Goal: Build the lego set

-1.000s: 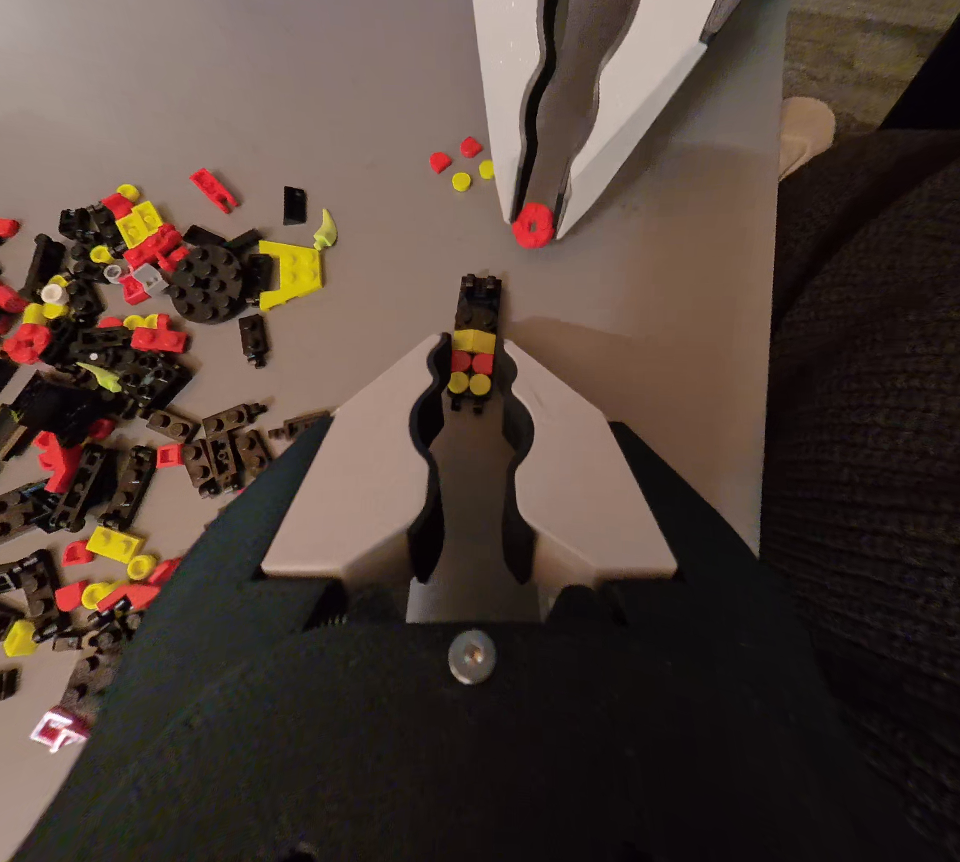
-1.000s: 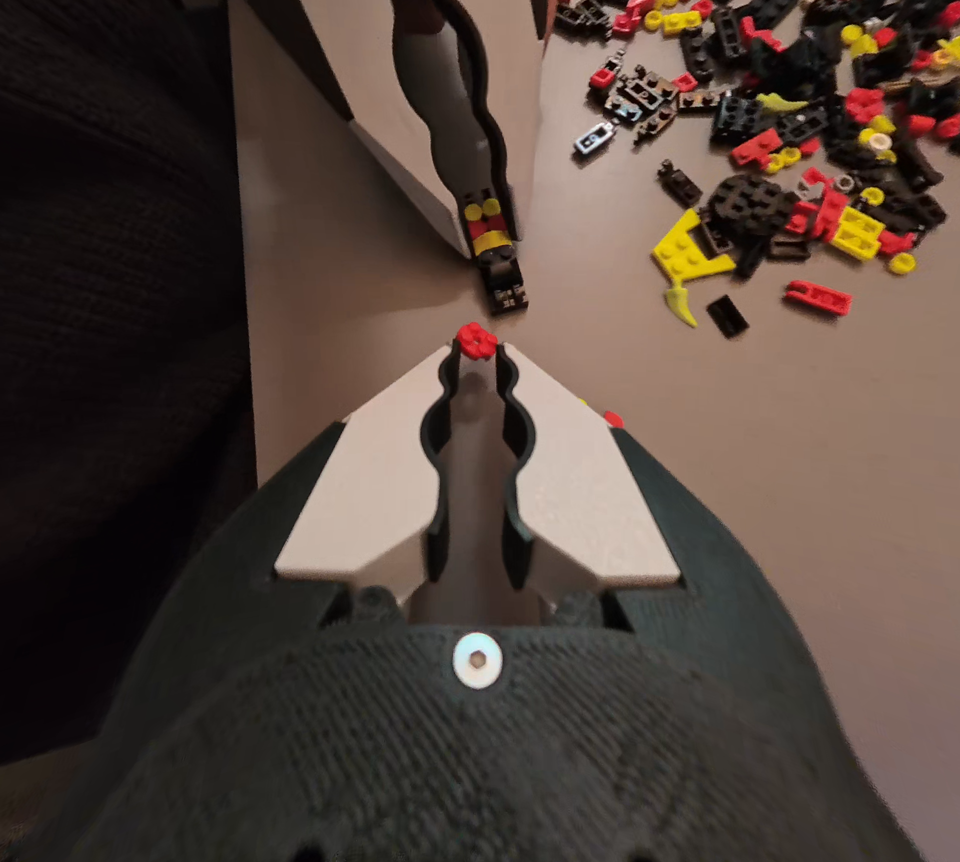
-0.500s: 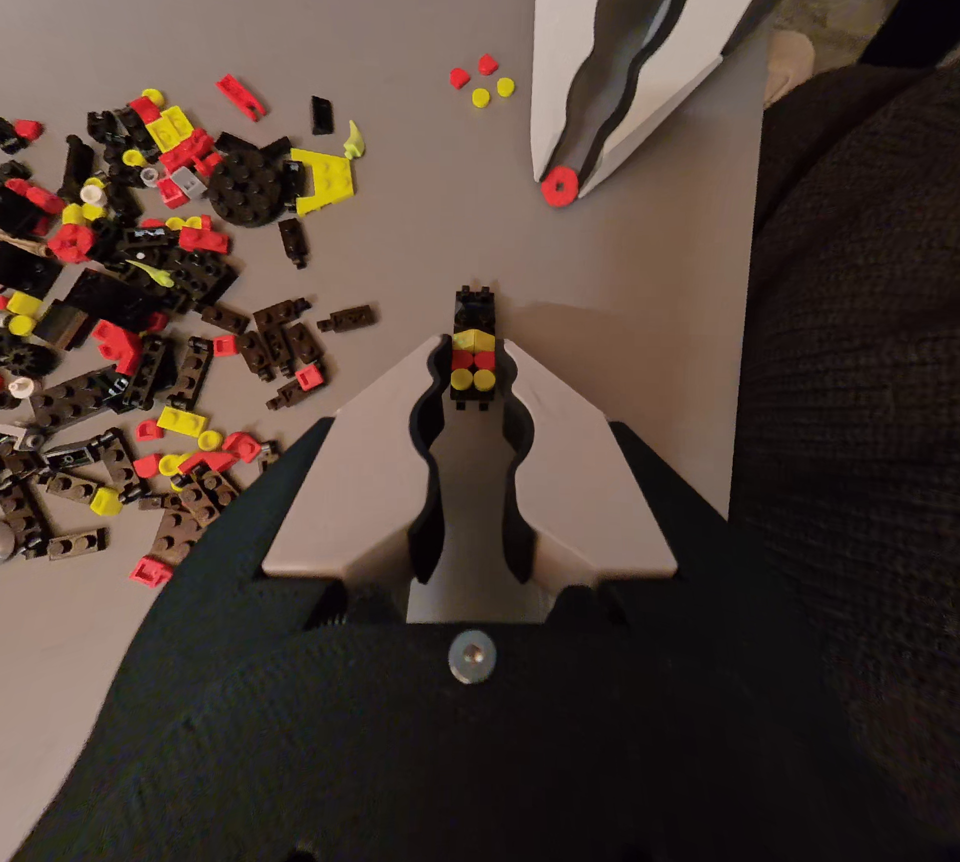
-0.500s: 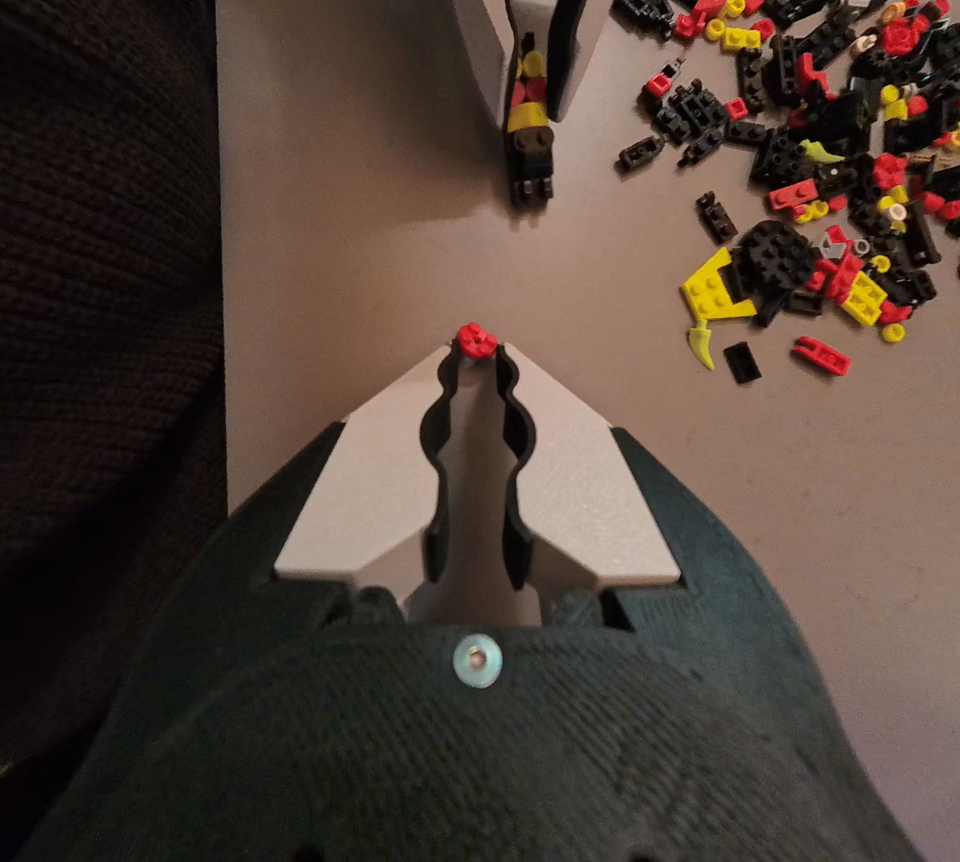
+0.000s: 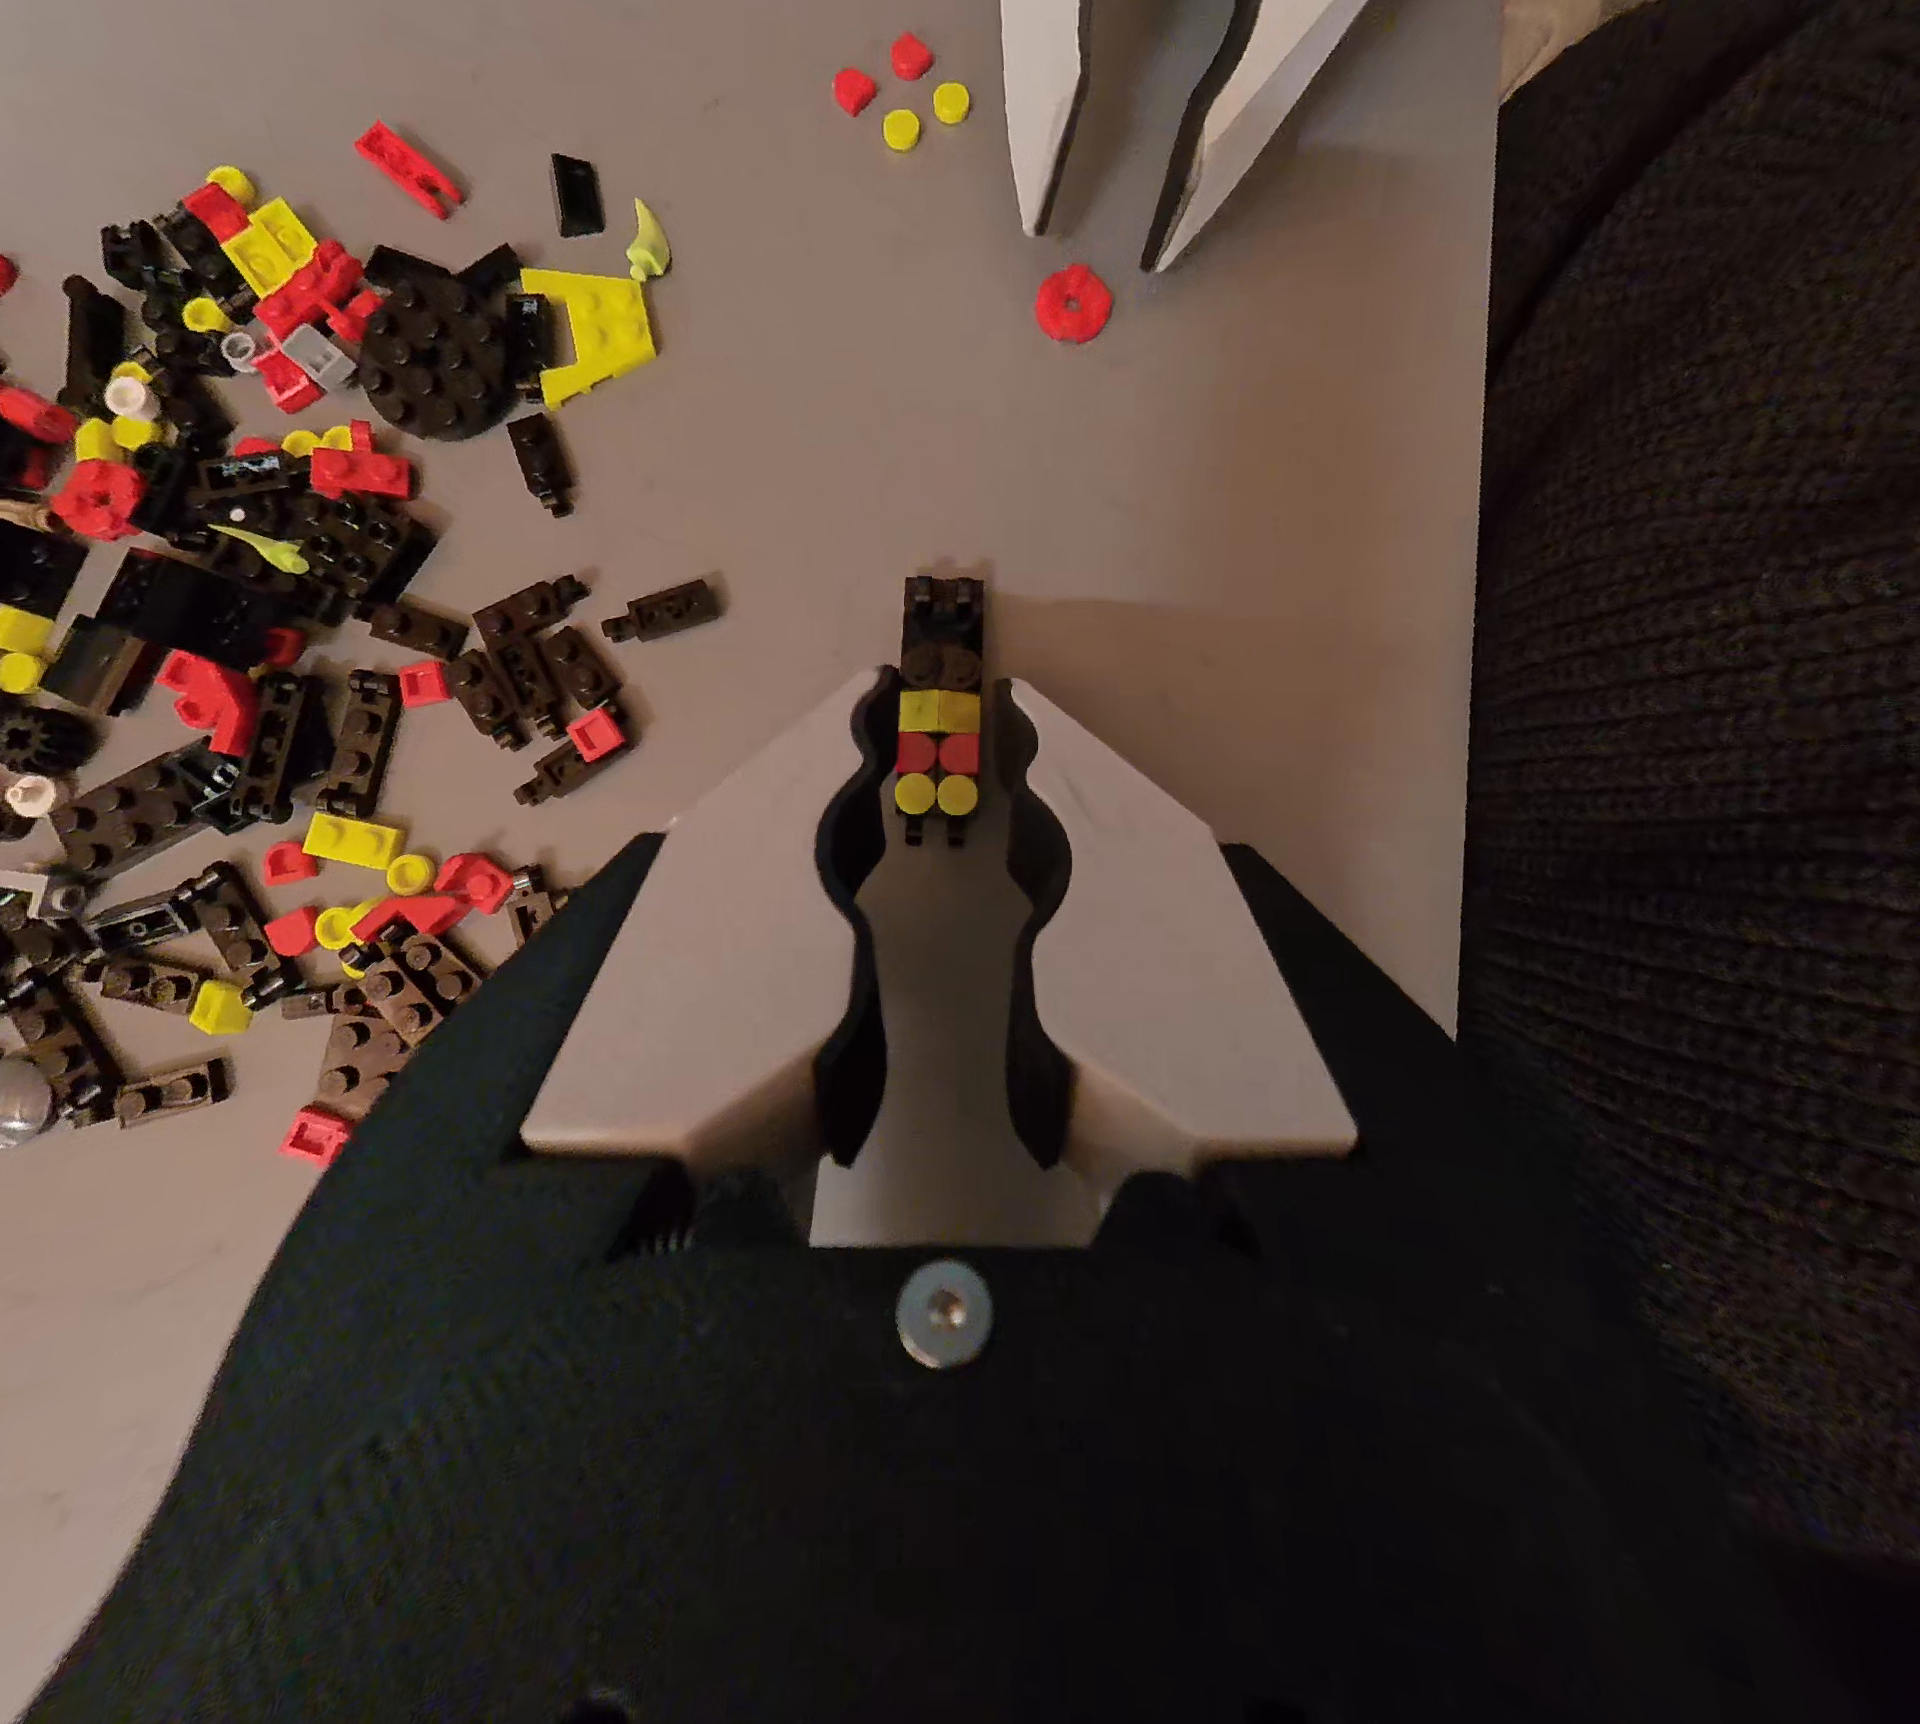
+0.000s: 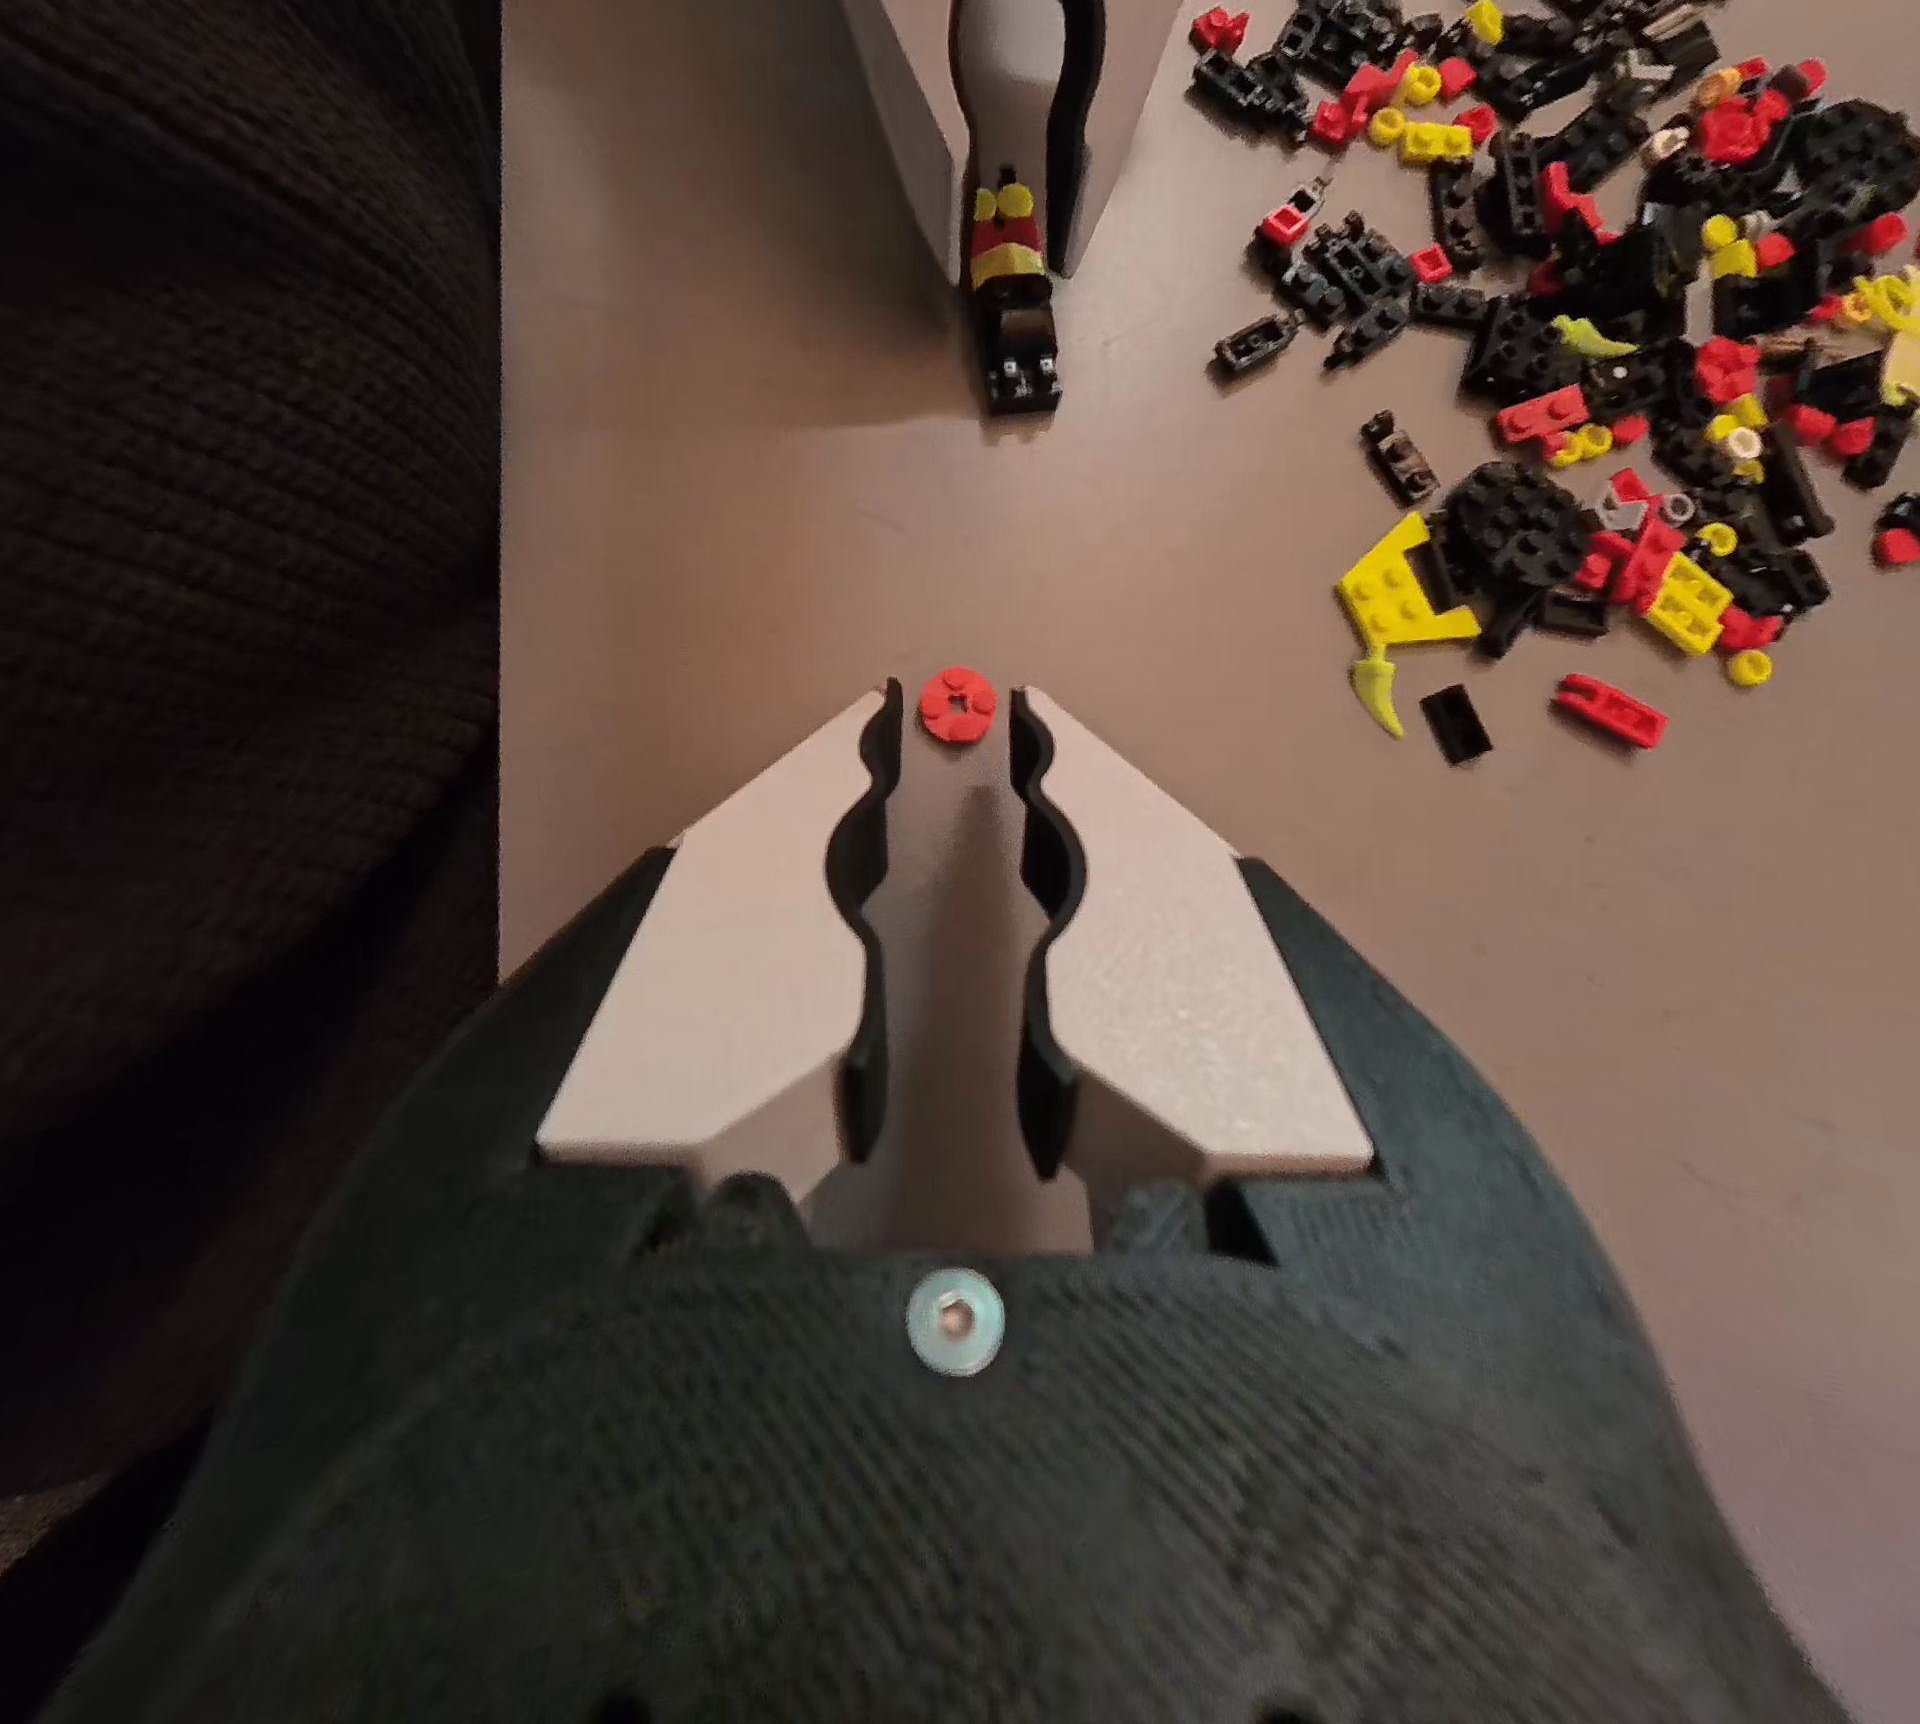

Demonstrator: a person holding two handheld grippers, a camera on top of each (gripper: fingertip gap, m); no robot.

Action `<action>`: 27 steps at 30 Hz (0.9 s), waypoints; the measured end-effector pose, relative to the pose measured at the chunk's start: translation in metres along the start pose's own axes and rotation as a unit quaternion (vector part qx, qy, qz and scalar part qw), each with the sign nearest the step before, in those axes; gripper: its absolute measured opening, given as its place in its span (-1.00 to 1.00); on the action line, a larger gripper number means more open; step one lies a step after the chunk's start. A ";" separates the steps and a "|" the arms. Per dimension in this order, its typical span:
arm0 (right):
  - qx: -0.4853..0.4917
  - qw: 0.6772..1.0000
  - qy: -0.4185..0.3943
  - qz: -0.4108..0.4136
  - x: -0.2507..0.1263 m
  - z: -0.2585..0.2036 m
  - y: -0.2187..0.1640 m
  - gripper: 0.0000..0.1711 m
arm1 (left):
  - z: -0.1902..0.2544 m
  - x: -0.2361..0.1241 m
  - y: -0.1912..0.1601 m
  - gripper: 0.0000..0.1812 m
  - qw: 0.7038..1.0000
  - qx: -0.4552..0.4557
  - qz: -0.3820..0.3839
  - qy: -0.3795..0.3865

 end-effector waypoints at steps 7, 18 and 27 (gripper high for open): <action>0.027 0.999 0.014 -0.030 0.001 0.005 -0.012 -0.74 | -0.004 0.002 0.006 -0.76 0.999 -0.003 0.033 0.024; 0.023 0.998 0.045 -0.031 0.008 -0.007 -0.005 -0.77 | 0.013 0.012 0.028 -0.74 0.996 0.011 0.086 0.029; 0.017 0.999 0.027 -0.017 0.008 -0.002 -0.004 -0.75 | 0.024 0.023 0.034 -0.77 0.994 0.024 0.103 0.024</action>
Point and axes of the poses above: each gripper's, where its closed fingertips meet, x out along the fingers, y out of its top, z = x × y across the jaws, the point moved 7 cm from there along -x, back along the fingers, and after that the axes turned 9 degrees about x, right-handed, at the moved point
